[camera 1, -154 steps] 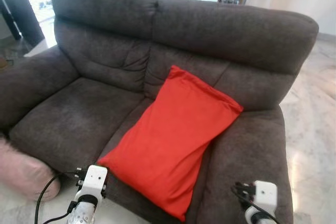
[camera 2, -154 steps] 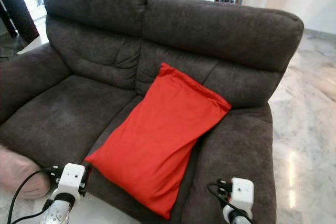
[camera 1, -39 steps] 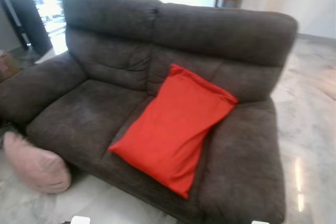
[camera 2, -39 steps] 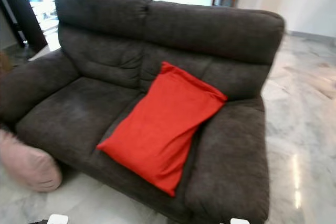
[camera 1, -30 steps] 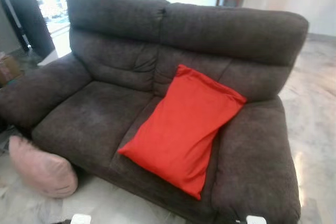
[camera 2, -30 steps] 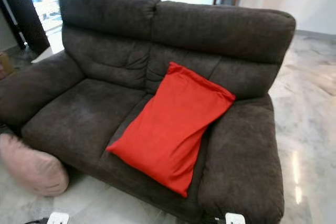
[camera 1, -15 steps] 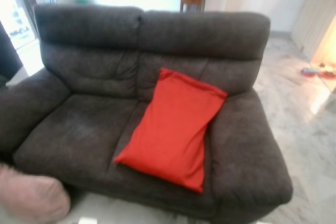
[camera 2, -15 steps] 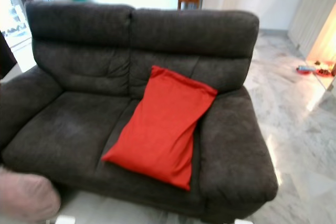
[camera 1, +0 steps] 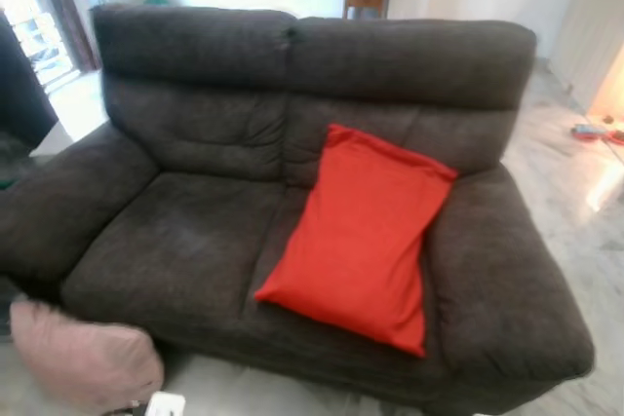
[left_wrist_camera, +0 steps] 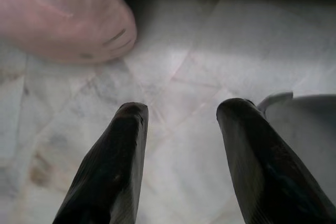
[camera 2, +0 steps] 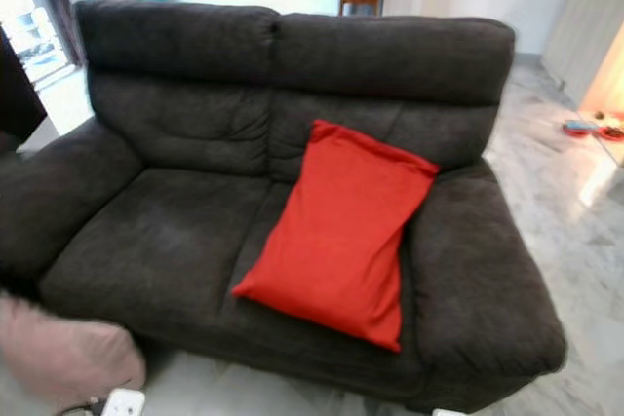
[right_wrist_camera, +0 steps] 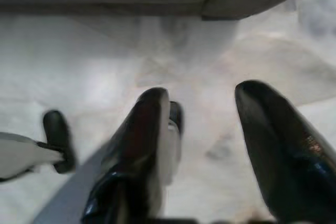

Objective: Move the pillow to the sofa from floor

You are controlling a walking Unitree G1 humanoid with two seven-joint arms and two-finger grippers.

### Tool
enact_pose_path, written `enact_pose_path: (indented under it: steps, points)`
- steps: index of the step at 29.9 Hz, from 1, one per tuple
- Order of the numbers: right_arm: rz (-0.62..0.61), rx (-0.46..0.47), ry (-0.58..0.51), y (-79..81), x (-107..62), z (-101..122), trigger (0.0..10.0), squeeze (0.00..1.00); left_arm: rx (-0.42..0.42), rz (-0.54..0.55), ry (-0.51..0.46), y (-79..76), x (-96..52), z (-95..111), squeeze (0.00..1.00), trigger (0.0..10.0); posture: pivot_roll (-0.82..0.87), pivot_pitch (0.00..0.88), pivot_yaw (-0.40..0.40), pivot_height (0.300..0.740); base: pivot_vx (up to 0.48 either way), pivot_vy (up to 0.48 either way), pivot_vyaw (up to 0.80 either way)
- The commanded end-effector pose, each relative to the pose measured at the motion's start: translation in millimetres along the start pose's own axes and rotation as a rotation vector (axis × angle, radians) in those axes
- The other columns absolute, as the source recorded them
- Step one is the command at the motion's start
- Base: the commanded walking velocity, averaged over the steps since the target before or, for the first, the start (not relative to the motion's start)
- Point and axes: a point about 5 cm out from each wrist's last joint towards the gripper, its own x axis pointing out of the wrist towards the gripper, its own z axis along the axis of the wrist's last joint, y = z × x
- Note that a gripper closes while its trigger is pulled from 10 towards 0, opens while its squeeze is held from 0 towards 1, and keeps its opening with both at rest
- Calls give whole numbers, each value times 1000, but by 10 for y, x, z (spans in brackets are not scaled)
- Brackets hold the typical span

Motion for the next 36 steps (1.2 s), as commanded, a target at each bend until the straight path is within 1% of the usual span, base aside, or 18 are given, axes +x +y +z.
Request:
enact_pose_path:
  steps: [1,7,17,26,36]
  points:
    - [-30,-8,16,-119,-18,-55,10000,0,10,-17,-44,-68,42,143,0,10000,88,0,-26,740,0,394,0]
    - [-23,-23,16,-113,-20,-60,10000,0,12,-21,-56,-85,47,167,0,10000,87,0,-25,740,0,388,0]
    - [-14,-20,17,-93,-22,-75,10000,0,18,-30,-67,-97,46,182,0,10000,89,0,-19,740,0,384,0]
    - [-15,-10,17,-84,-22,-78,10000,0,19,-26,-21,-55,37,105,0,10000,91,0,-15,740,0,384,0]
    - [-16,-8,16,-87,-21,-72,10000,0,14,-25,-4,-49,31,72,0,10000,94,0,-18,740,0,379,0]
